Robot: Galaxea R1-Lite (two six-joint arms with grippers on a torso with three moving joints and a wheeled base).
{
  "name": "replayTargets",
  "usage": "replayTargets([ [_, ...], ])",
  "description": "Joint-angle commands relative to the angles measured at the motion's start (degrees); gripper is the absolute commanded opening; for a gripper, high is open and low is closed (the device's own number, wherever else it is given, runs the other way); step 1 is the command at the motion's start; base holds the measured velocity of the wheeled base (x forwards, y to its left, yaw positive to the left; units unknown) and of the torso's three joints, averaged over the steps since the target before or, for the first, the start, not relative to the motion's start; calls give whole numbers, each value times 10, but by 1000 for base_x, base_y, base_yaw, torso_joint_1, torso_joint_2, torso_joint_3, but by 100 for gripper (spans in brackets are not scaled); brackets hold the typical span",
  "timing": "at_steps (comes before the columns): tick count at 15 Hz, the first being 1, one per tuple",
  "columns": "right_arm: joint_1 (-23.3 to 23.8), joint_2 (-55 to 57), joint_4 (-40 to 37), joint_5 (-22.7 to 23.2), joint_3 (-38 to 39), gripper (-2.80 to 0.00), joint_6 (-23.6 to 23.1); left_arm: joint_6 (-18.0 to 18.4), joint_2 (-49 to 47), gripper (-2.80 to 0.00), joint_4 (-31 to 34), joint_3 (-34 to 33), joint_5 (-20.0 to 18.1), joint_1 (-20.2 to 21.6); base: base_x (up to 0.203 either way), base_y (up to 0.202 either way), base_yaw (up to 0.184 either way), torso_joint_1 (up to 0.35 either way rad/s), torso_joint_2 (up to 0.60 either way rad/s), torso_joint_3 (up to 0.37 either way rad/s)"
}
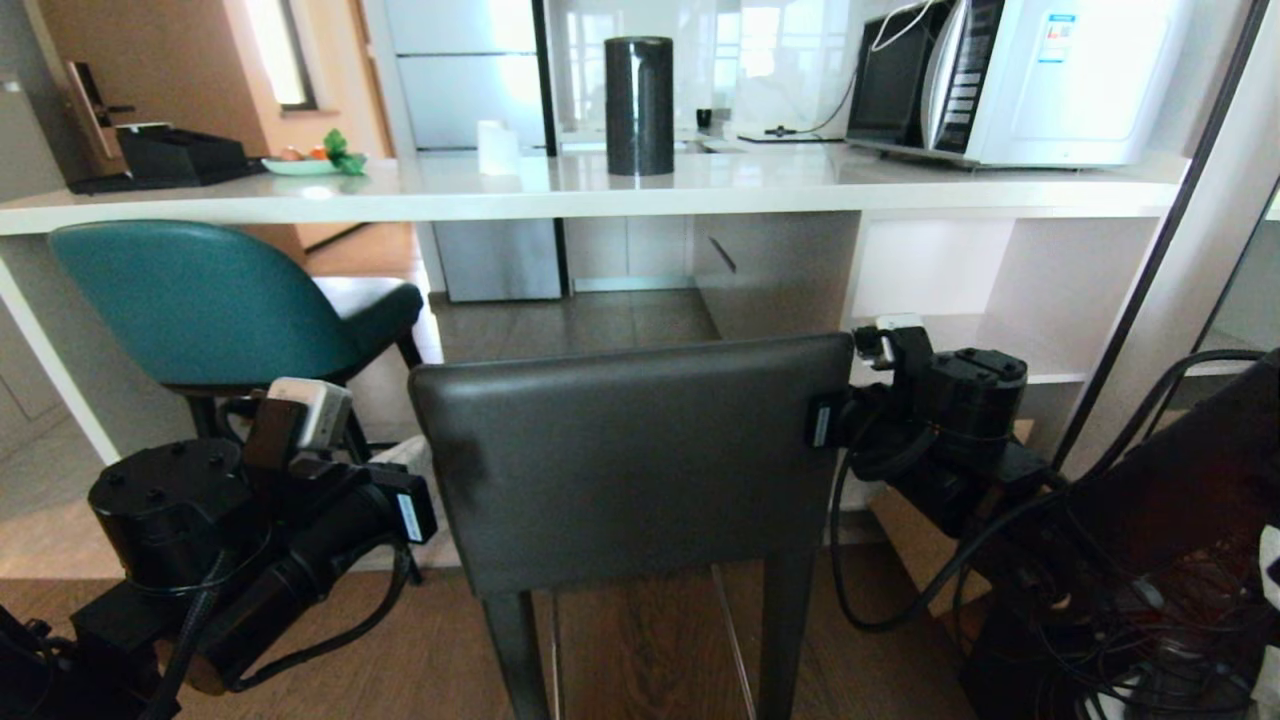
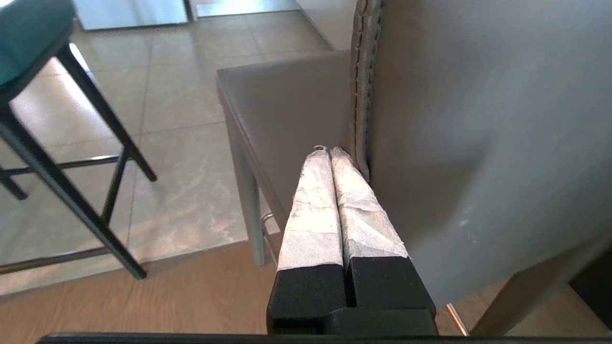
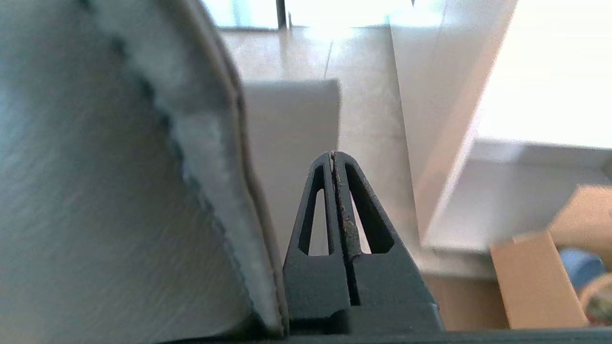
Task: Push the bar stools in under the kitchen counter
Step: Push the gray chair back under the dining table
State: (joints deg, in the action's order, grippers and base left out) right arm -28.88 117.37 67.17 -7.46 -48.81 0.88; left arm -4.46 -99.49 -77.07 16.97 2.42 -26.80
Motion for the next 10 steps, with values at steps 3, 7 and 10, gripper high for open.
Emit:
replayTargets([
  [3, -6, 44, 0, 3, -55, -280, 3, 3, -41, -280, 10, 24, -4, 13, 0, 0, 0, 0, 0, 0],
  [7, 24, 40, 2, 6, -53, -280, 2, 35, -100, -280, 10, 104, -6, 45, 0, 0, 0, 0, 0, 0],
  [10, 24, 31, 2, 7, -52, -280, 1, 58, -146, -280, 11, 175, -5, 69, 0, 0, 0, 0, 0, 0],
])
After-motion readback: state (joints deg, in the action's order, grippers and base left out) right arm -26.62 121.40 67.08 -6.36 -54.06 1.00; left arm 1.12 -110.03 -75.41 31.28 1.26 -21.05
